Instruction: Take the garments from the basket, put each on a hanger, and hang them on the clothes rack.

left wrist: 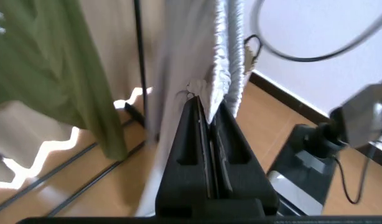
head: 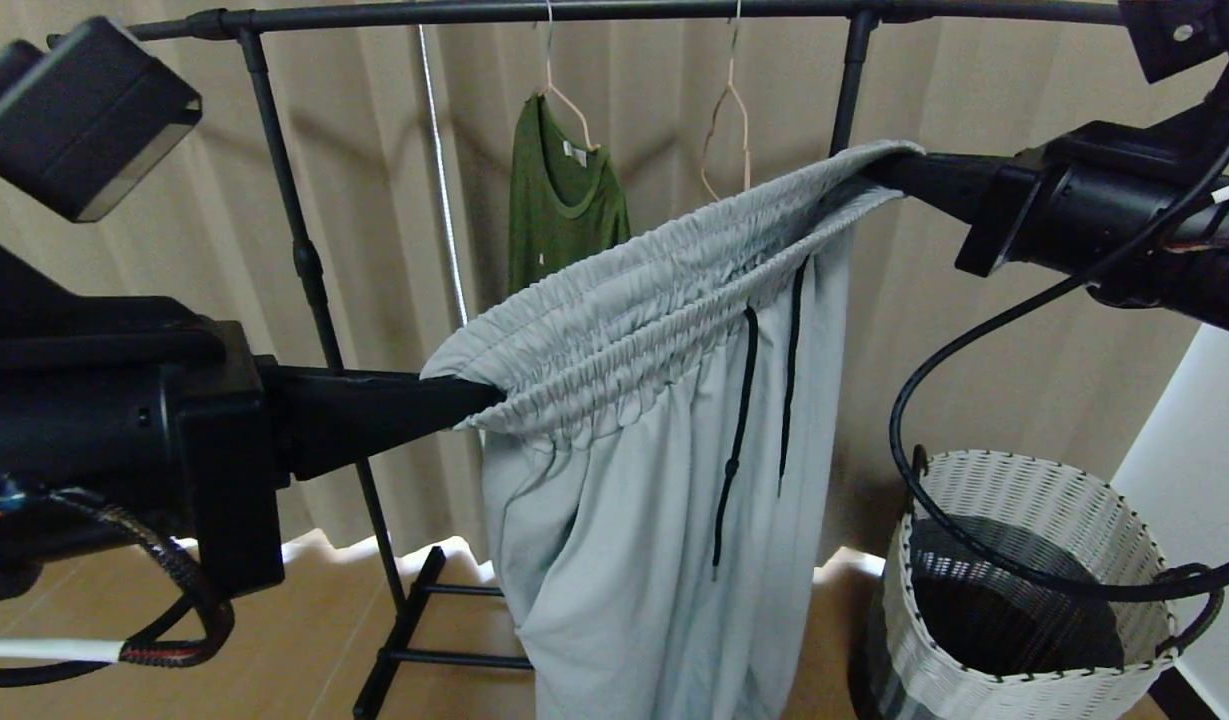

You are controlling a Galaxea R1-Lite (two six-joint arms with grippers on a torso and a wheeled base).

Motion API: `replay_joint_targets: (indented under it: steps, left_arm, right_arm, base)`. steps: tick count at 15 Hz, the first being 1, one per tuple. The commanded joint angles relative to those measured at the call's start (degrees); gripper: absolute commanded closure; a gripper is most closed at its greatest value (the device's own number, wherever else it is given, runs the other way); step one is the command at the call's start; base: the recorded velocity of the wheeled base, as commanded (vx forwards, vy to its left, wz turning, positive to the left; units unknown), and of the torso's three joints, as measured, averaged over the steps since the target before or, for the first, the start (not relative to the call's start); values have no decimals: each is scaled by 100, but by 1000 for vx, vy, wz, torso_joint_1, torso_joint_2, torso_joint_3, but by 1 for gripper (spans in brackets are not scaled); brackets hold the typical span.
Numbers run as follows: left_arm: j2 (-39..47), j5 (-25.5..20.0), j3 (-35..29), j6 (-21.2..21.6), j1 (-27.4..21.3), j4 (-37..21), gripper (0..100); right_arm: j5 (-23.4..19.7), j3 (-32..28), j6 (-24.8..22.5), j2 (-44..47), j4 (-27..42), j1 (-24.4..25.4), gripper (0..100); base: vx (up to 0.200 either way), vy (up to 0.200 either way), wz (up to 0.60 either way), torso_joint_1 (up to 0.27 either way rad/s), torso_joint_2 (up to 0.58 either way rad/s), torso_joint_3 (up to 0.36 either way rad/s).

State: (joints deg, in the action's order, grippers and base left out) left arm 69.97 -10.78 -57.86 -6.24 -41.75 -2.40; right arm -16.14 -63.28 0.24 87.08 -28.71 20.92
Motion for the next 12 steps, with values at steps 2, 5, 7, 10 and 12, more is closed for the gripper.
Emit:
replay_joint_targets:
  steps: [2, 5, 7, 10, 12]
  left_arm:
    - [-45, 5, 2, -9, -43, 29, 100]
    - [-10, 93, -217, 35, 97, 205, 100]
    - [201, 427, -490, 158, 440, 442, 100]
    - [579, 1034, -499, 712, 721, 1084, 100]
    - [930, 1535, -446, 844, 730, 1743, 100]
  right_arm:
    - [6, -18, 2, 81, 6, 35, 100]
    - [137, 53, -51, -33, 58, -62, 100]
    - [234, 35, -95, -244, 111, -97, 100]
    - [234, 44, -139, -490, 225, -369, 100]
    - [234, 53, -156, -762, 542, -422, 100]
  base:
    - [0, 0, 0, 0, 0, 0]
    - [0, 0, 0, 0, 0, 0]
    - [0, 0, 0, 0, 0, 0]
    - [0, 0, 0, 0, 0, 0]
    - [0, 0, 0, 0, 0, 0]
